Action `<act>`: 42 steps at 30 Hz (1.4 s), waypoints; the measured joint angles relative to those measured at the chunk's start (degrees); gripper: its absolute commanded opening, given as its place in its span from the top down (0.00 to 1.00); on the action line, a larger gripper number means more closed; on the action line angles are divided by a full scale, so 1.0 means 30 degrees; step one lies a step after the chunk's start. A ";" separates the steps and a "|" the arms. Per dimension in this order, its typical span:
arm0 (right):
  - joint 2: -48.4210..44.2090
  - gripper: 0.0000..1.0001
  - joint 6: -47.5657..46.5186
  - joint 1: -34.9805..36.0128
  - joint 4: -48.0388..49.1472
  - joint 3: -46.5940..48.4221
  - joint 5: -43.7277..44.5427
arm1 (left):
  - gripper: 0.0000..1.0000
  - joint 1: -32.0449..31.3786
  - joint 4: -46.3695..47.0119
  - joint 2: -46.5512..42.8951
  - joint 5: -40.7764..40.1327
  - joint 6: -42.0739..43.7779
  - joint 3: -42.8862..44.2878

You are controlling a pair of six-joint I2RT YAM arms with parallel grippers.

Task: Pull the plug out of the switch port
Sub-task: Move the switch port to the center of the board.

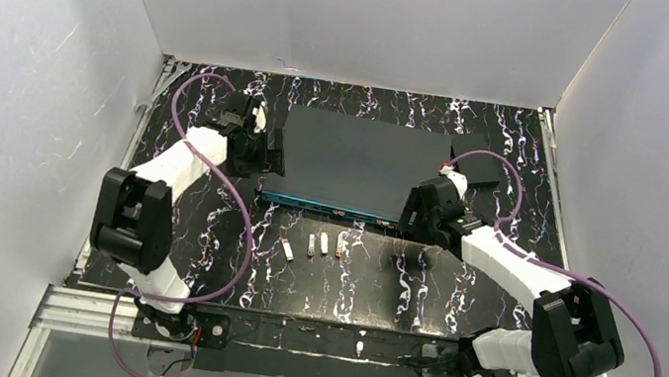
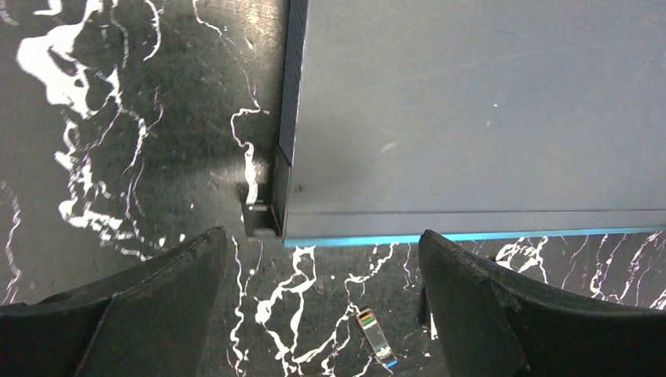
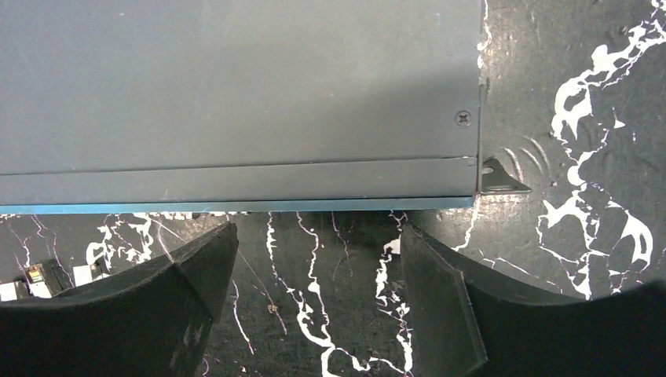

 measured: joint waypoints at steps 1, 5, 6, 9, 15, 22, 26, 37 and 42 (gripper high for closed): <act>0.0007 0.15 -0.0029 -0.0408 0.0146 -0.0102 -0.0495 | 0.13 0.0204 0.0131 0.0576 0.0357 0.0262 0.0168; 0.0182 0.13 -0.0168 -0.1392 0.0342 -0.0219 -0.2004 | 0.17 0.0860 0.0503 0.2062 0.2266 0.0867 0.0233; 0.0342 0.13 -0.0233 -0.1676 0.0466 -0.0211 -0.2455 | 0.19 0.0954 0.0576 0.2193 0.2754 0.0874 0.0211; 0.0984 0.13 -0.0488 -0.2390 0.0758 -0.0204 -0.3497 | 0.24 0.1137 0.1173 0.2266 0.4524 0.0816 0.0015; 0.2441 0.13 -0.0874 -0.3738 0.0124 0.0801 -0.6149 | 0.38 0.1479 0.2681 0.2062 0.6113 0.0481 -0.1443; 0.5093 0.14 -0.2047 -0.4291 -0.0415 0.3133 -0.7745 | 0.49 0.1632 0.3592 0.1508 0.6535 -0.0182 -0.2688; 0.6288 0.14 -0.2827 -0.4663 -0.0984 0.4444 -0.8349 | 0.48 0.1566 0.4000 0.1224 0.6608 -0.0794 -0.3228; 0.5858 0.19 -0.4867 -0.4626 0.0058 0.4189 -0.7825 | 0.43 0.1341 0.4153 0.1180 0.6688 -0.1698 -0.3373; 0.4022 0.25 -0.6237 -0.3293 0.0925 0.3519 -0.6710 | 0.43 0.1319 0.4379 0.1005 0.6696 -0.2047 -0.3614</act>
